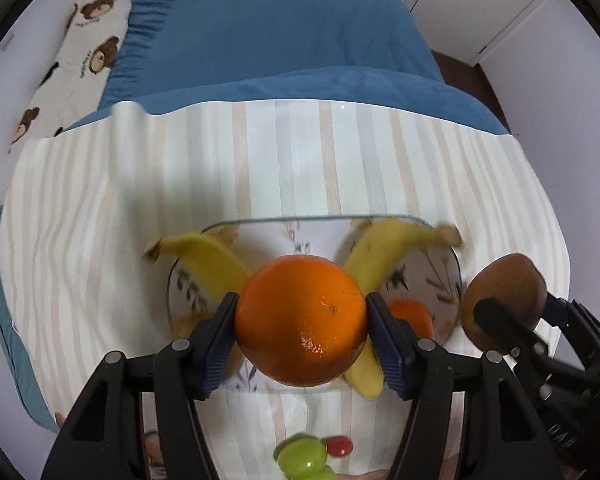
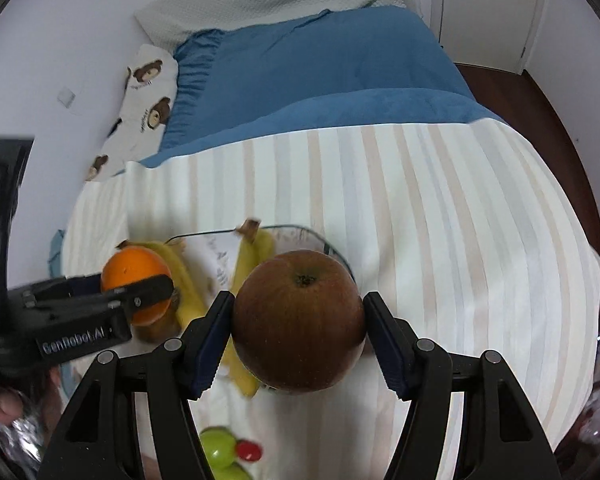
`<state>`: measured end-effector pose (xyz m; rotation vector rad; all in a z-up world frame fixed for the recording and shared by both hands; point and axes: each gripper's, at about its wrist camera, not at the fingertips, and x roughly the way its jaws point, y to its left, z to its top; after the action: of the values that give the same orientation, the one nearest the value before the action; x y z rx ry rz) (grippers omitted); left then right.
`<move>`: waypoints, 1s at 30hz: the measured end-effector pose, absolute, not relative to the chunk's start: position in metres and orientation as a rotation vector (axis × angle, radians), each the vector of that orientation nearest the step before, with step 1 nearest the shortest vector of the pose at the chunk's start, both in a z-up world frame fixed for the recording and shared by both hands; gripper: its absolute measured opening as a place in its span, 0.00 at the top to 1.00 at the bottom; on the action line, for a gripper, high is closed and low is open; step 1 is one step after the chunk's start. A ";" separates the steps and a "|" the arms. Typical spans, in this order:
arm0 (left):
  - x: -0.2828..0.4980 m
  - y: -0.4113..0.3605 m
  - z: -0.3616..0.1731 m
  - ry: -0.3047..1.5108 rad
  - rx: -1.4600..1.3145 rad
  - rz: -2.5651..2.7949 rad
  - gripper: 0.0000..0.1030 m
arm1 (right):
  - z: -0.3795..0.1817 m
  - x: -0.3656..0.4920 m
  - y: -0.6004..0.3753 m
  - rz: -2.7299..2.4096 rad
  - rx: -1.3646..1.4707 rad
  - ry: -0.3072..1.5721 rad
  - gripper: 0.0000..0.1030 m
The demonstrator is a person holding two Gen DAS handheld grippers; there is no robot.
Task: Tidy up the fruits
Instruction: 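Set the orange and red apple on the plate and open both tools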
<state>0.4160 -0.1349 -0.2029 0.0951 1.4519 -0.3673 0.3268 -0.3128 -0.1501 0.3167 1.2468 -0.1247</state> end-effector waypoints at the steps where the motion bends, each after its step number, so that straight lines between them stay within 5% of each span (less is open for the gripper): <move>1: 0.423 -0.137 -0.206 1.461 0.097 -0.367 0.42 | -0.156 0.332 -0.313 -0.124 0.307 1.259 0.34; 27: 0.459 -0.153 -0.263 1.640 0.071 -0.350 0.40 | -0.231 0.376 -0.307 -0.110 0.311 1.395 0.33; 30: 0.459 -0.148 -0.259 1.630 0.046 -0.349 0.34 | -0.226 0.374 -0.309 -0.109 0.335 1.380 0.23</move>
<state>0.4593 -0.1480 -0.2589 0.0464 1.6298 -0.3489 0.3741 -0.3086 -0.2260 0.3345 1.3798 -0.1086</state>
